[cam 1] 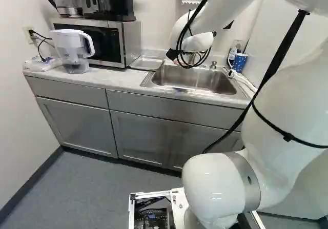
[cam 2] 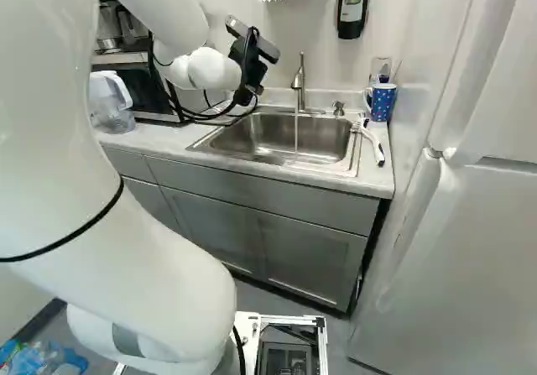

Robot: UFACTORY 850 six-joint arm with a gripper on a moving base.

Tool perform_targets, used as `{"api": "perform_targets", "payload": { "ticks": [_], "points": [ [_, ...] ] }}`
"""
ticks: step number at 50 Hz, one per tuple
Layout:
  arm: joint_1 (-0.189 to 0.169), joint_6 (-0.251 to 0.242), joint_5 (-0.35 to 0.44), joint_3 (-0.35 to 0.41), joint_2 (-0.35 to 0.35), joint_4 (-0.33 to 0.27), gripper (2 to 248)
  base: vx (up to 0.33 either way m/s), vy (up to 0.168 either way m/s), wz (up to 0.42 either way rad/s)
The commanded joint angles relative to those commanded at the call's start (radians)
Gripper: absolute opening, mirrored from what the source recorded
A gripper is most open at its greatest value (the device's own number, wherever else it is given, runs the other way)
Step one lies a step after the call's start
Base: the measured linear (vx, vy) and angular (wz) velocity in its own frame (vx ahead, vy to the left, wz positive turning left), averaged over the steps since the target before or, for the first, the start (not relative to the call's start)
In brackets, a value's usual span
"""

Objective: Rinse the cup and place it in the tray

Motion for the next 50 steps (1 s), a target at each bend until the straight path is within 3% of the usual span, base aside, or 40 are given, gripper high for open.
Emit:
{"api": "perform_targets", "payload": {
  "ticks": [40,50],
  "points": [
    [0.0,-0.421,0.0,0.0,0.0,0.0,125,0.0,0.0,0.0],
    [0.0,-0.421,0.0,0.0,0.0,0.0,125,0.0,0.0,0.0]
  ]
}}
